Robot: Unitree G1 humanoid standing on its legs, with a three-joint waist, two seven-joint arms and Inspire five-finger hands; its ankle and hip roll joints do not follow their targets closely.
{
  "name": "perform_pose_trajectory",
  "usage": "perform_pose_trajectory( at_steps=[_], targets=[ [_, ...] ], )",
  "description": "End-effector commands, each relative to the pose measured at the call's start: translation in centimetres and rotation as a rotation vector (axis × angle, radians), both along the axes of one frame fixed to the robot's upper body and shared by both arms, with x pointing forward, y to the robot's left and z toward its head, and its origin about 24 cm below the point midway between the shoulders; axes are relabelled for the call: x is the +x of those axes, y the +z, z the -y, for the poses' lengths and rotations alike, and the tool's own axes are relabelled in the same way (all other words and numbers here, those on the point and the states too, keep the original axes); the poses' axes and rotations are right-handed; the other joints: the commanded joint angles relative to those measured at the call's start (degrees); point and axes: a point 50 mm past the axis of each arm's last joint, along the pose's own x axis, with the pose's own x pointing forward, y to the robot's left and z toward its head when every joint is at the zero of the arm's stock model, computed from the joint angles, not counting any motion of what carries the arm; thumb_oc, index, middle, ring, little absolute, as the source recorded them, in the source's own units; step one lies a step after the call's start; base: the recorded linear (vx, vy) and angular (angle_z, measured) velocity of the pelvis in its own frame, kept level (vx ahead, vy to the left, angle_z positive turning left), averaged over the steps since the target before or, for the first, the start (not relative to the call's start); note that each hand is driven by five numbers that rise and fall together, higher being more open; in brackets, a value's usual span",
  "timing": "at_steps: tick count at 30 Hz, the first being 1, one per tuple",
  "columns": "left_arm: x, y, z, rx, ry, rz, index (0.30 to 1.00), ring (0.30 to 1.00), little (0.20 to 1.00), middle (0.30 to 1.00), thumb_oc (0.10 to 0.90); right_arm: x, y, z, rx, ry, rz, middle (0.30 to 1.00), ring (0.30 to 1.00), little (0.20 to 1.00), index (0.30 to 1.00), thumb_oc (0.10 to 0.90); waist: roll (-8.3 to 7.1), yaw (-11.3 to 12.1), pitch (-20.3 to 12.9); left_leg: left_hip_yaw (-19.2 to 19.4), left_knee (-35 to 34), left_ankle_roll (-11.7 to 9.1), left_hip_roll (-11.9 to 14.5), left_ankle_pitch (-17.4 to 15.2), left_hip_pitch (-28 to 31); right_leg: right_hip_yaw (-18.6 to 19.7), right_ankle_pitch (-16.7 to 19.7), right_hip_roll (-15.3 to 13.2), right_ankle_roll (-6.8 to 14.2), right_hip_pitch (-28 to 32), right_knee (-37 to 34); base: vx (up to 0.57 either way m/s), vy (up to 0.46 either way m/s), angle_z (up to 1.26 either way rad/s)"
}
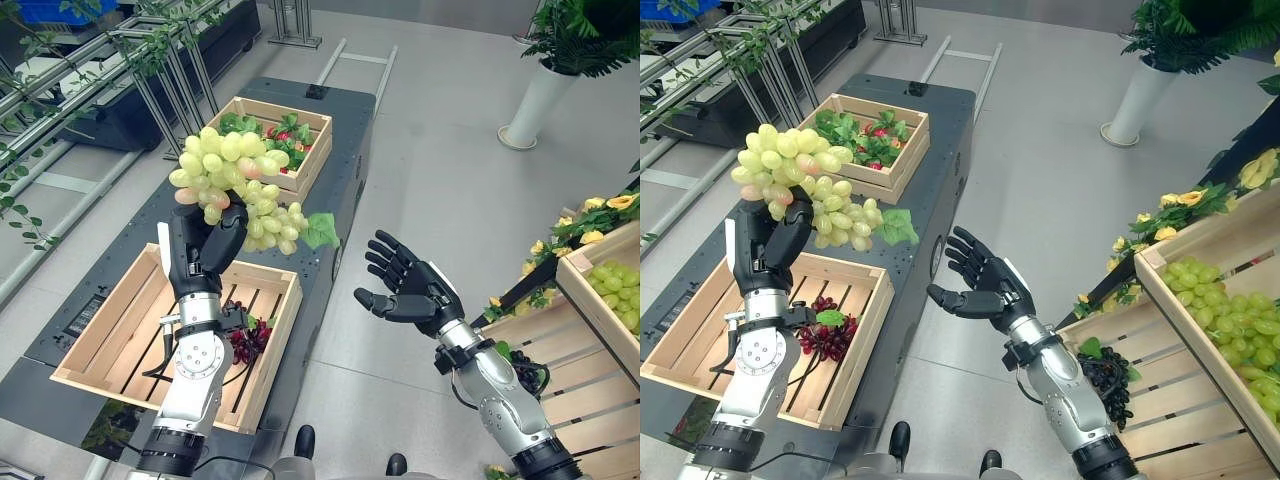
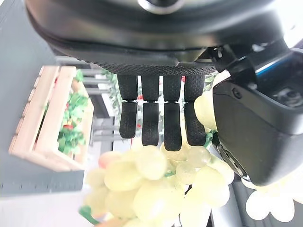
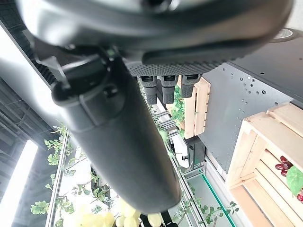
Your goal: Pick up the fruits from the basket on one side to the basket on the other side
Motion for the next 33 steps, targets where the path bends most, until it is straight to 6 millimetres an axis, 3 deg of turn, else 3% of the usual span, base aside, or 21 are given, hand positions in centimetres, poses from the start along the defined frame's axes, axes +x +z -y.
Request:
perform_pose_trajectory(
  at_steps=[1, 4, 8, 15, 23, 33],
  targets=[
    [0.7, 3.4, 0.8, -0.147, -0.136, 0.209, 0.300, 0.300, 0.300, 0.300, 0.400, 0.7, 4.5, -1.1, 0.069, 0.011, 0.251, 0.900, 0.900, 0.900, 0.900, 0.800, -0.03, 0.1, -6.8, 0.1, 0.1, 0.7, -2.2, -5.8, 1.7, 1.0, 2.2, 1.4, -2.6, -2.5, 0.1, 0.00, 0.000, 0.00],
    [0.8, 2.3, 1.4, -0.295, -0.228, 0.161, 0.300, 0.300, 0.300, 0.300, 0.400, 0.5, 4.7, -1.3, 0.083, 0.008, 0.262, 0.900, 0.900, 0.900, 0.900, 0.800, -0.10, 0.0, -6.8, 0.3, 0.1, 0.7, -2.1, -5.8, 1.6, 1.2, 2.2, 1.4, -2.6, -2.5, 0.1, 0.00, 0.000, 0.00],
    [0.7, 1.9, 2.1, -0.294, -0.245, 0.139, 0.300, 0.300, 0.300, 0.300, 0.400, 0.5, 5.0, -1.5, 0.100, 0.006, 0.271, 0.900, 0.900, 0.900, 0.900, 0.800, -0.11, 0.0, -6.7, 0.4, 0.1, 0.8, -2.1, -5.9, 1.6, 1.3, 2.4, 1.5, -2.7, -2.7, 0.1, 0.00, 0.000, 0.00],
    [0.5, 2.5, 2.2, -0.073, -0.198, 0.154, 0.300, 0.300, 0.300, 0.300, 0.400, 0.4, 5.6, -1.4, 0.091, 0.004, 0.309, 0.900, 0.900, 0.900, 0.900, 0.800, -0.15, 0.2, -6.8, 0.6, 0.1, 0.9, -2.1, -6.0, 1.4, 1.5, 2.3, 1.5, -2.7, -2.8, 0.1, 0.00, 0.000, 0.00],
    [0.3, 4.0, 2.6, 0.319, -0.132, 0.231, 0.300, 0.300, 0.300, 0.300, 0.400, 0.1, 6.5, -1.0, 0.046, 0.032, 0.364, 0.900, 0.900, 0.900, 0.900, 0.800, -0.09, -0.1, -7.0, 1.0, 0.1, 0.7, -1.8, -6.1, 1.6, 1.8, 2.2, 1.6, -2.6, -2.9, 0.1, 0.00, 0.001, -0.01],
    [-0.1, 4.7, 3.6, 0.416, -0.072, 0.318, 0.300, 0.300, 0.300, 0.300, 0.400, -0.1, 6.6, -2.0, -0.023, 0.088, 0.372, 0.900, 0.900, 0.900, 0.900, 0.800, -0.53, -0.2, -7.0, 1.2, 0.1, 0.7, -1.7, -6.3, 1.6, 2.1, 2.2, 1.6, -2.5, -3.0, 0.1, 0.00, 0.005, -0.03]
  ],
)
